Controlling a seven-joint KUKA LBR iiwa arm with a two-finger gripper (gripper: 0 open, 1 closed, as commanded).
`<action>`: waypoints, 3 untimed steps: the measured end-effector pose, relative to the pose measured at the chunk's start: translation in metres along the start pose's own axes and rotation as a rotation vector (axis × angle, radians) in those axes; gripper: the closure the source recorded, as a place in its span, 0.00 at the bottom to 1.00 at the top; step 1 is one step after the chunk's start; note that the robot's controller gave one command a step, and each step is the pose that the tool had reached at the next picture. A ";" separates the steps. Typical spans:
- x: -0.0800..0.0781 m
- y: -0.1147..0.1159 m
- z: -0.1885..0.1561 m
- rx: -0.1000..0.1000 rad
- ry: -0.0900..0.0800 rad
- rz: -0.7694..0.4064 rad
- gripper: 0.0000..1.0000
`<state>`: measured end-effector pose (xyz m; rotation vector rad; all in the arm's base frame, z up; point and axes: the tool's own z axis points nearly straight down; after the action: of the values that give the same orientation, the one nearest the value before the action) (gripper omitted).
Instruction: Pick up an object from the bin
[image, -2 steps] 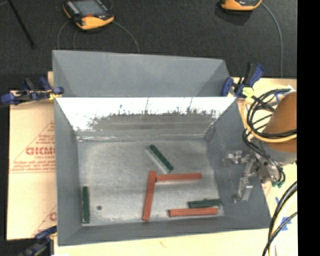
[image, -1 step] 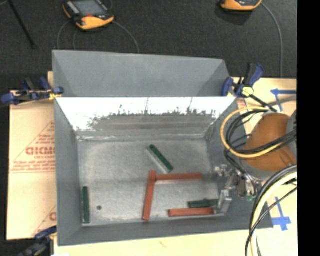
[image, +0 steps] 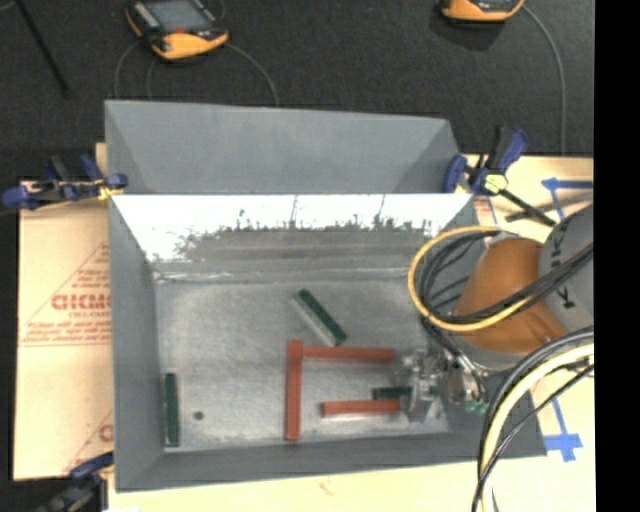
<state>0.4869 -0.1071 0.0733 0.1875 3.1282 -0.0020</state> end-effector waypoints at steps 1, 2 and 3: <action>0.000 0.000 0.000 0.000 0.001 -0.001 1.00; -0.008 0.030 -0.170 0.000 -0.003 -0.200 1.00; -0.006 0.030 -0.167 0.000 0.005 -0.201 0.00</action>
Offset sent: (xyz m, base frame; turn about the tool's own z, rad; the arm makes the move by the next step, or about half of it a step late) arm 0.0076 0.0303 0.1661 -0.2003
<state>0.4954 -0.0781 0.2401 -0.1268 3.1366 -0.0025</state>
